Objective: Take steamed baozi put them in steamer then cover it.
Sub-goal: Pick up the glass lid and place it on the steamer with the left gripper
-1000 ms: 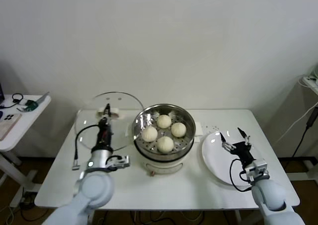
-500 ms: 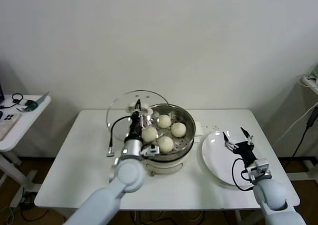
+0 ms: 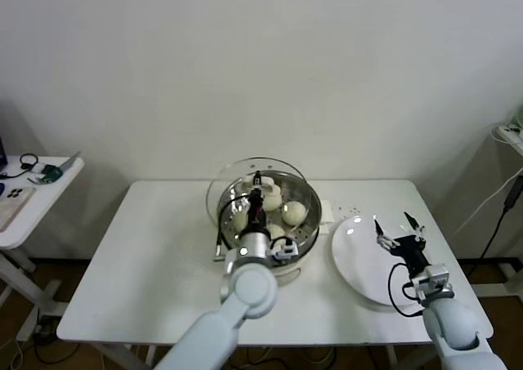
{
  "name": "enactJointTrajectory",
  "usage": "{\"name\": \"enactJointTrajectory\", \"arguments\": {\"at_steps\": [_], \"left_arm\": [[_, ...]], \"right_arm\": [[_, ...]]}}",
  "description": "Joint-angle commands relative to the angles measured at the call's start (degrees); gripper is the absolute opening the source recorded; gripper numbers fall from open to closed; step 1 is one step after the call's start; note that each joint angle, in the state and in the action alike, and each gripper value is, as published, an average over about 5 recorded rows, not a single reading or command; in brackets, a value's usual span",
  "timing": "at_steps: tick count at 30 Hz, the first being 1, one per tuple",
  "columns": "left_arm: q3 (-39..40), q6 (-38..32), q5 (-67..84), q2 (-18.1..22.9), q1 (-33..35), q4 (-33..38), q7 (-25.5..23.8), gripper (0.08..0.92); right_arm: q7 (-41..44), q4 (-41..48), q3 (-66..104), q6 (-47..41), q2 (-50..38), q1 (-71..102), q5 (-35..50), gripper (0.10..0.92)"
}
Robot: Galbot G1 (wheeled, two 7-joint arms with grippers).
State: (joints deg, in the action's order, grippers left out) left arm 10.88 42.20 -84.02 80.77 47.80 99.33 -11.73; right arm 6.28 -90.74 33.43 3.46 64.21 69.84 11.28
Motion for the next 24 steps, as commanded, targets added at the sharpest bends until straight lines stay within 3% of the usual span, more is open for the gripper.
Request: {"name": "enactJointTrajectory", "arguments": {"at_steps": [1,24], "left_arm": [[1.1,2.8,-2.3,5.2,0.5,-2.3,-0.8,0.141],[1.6,2.8,2.5,2.6,-0.4,-4.2,0.4,0.141]], "right_arm": [[0.2,0.3,0.5,0.3,0.3,0.1,-0.4,0.823],[0.3,0.7,0.5,0.7,0.9,-0.3,-0.7,0.823]]}}
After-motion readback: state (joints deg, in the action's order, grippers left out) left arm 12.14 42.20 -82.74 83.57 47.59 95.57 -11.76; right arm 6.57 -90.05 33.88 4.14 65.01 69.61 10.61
